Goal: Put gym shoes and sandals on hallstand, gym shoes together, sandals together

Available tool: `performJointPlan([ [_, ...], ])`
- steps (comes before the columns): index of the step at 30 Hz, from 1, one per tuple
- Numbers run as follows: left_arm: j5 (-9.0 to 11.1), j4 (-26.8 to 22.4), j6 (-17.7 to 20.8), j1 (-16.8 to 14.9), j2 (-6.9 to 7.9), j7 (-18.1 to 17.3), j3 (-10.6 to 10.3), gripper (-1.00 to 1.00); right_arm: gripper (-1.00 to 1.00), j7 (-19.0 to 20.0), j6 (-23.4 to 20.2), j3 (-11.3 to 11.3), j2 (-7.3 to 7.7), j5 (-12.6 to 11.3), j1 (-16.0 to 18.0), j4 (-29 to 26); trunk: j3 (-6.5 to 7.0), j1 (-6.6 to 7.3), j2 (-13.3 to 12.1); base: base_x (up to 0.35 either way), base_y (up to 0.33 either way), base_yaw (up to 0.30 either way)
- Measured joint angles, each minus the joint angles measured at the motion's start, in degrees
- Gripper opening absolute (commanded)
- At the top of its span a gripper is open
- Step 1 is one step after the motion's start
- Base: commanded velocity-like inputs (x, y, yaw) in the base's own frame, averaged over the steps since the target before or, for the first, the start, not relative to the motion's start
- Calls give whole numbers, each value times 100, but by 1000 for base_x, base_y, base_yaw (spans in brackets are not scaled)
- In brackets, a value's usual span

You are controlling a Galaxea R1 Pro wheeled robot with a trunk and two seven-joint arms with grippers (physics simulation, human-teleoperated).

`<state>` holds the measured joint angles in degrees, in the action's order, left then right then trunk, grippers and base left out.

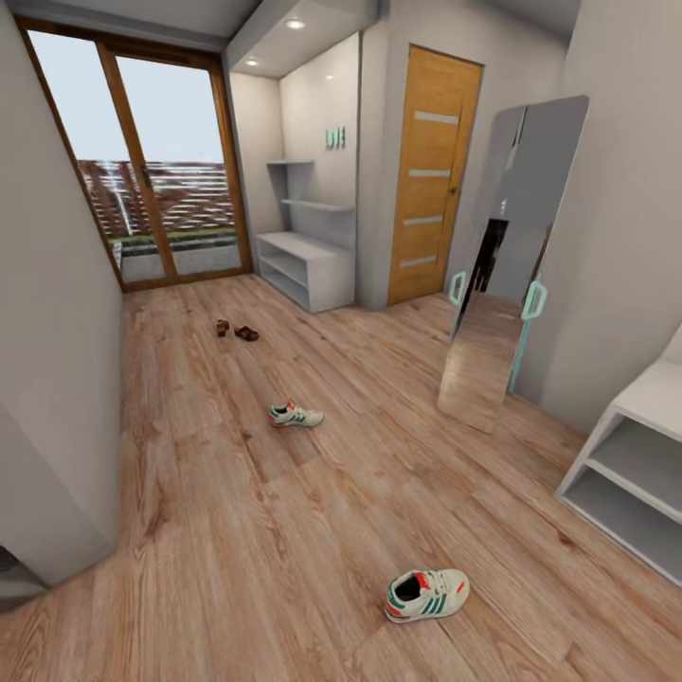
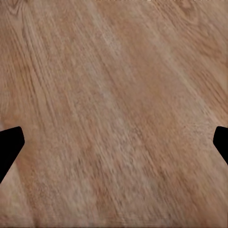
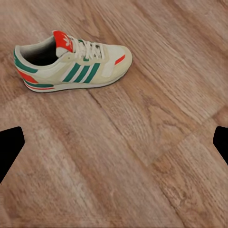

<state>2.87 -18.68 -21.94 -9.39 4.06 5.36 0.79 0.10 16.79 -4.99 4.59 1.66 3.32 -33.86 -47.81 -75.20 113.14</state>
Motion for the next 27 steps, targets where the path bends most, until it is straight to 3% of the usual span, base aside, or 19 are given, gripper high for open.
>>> performJointPlan([
  [12,-2,0,-1,16,-3,-2,-3,100,100,20,-5,9,5,6,0,-7,-10,2,0,209,178,10],
  [27,-11,25,-87,28,-28,-4,-45,100,100,11,0,13,-49,113,0,60,-10,-1,0,0,0,0],
])
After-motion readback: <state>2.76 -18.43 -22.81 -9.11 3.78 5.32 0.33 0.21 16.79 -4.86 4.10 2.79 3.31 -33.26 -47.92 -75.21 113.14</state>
